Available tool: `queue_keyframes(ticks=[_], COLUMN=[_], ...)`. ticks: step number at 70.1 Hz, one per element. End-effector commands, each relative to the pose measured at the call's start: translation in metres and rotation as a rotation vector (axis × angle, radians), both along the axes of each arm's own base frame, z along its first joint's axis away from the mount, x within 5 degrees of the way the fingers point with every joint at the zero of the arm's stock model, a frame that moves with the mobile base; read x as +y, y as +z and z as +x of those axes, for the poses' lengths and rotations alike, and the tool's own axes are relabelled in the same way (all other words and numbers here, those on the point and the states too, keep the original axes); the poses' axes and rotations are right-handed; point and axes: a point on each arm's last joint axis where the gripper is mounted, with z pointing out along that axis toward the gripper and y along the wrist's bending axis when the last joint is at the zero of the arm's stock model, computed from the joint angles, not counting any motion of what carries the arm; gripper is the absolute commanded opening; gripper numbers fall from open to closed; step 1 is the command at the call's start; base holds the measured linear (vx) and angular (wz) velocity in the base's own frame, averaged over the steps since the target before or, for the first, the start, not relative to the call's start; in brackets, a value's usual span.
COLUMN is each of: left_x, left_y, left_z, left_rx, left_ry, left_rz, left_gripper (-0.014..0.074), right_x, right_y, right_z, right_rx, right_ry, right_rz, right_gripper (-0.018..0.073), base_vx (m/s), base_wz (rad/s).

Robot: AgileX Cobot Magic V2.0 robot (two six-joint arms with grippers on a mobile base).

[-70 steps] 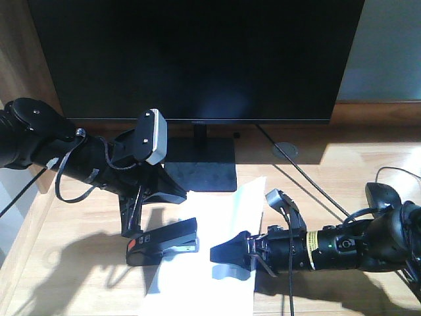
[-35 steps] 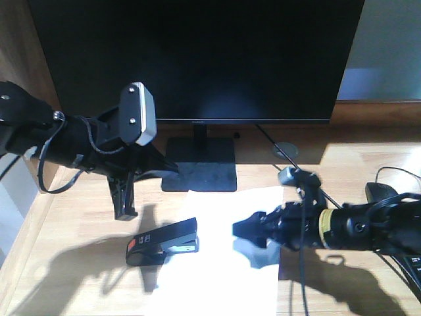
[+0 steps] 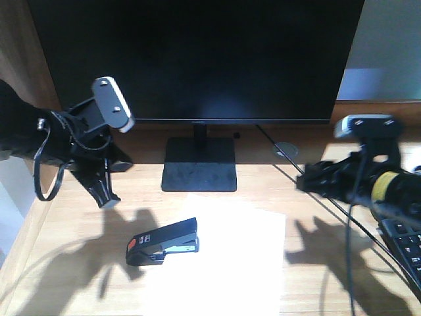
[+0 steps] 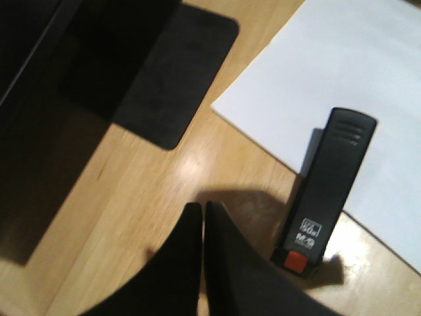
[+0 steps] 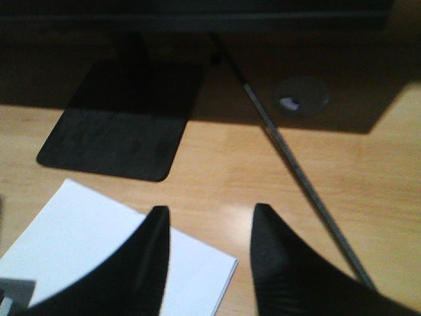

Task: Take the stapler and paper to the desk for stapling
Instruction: 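Open the right gripper and lift both grippers away from the desk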

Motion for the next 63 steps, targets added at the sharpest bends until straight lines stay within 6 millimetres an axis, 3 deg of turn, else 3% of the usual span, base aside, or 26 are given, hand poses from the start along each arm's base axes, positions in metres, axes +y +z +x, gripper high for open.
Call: queue_keyframes(ticks=[1, 4, 16, 32, 63], left_x=[0.01, 0.013, 0.024, 0.031, 0.059], left_y=[0.027, 0.03, 0.051, 0.08, 0.062], left_z=[-0.001, -0.001, -0.006, -0.029, -0.123], left_rx=[-0.103, -0.114, -0.201, -0.383, -0.681], left_ry=[0.147, 0.195, 0.362, 0.401, 0.369], left_rz=[-0.024, -0.018, -0.093, -0.251, -0.421], left_gripper=[-0.0006, -0.0006, -0.0006, -0.0006, -0.0006], right_x=[-0.008, -0.011, -0.016, -0.022, -0.04], right_y=[0.029, 0.035, 0.06, 0.084, 0.065], right_z=[-0.008, -0.012, -0.029, -0.056, -0.143], right_rx=[-0.105, -0.13, -0.24, -0.359, -0.534], right_ry=[-0.051, -0.068, -0.068, -0.067, -0.067], right_rz=[-0.023, -0.027, -0.05, -0.038, -0.021], right_gripper=[0.0051, -0.0019, -0.0011, -0.0008, -0.0007], base_vx=[0.0, 0.0, 0.0, 0.0, 0.0], base_wz=[0.0, 0.0, 0.0, 0.0, 0.0])
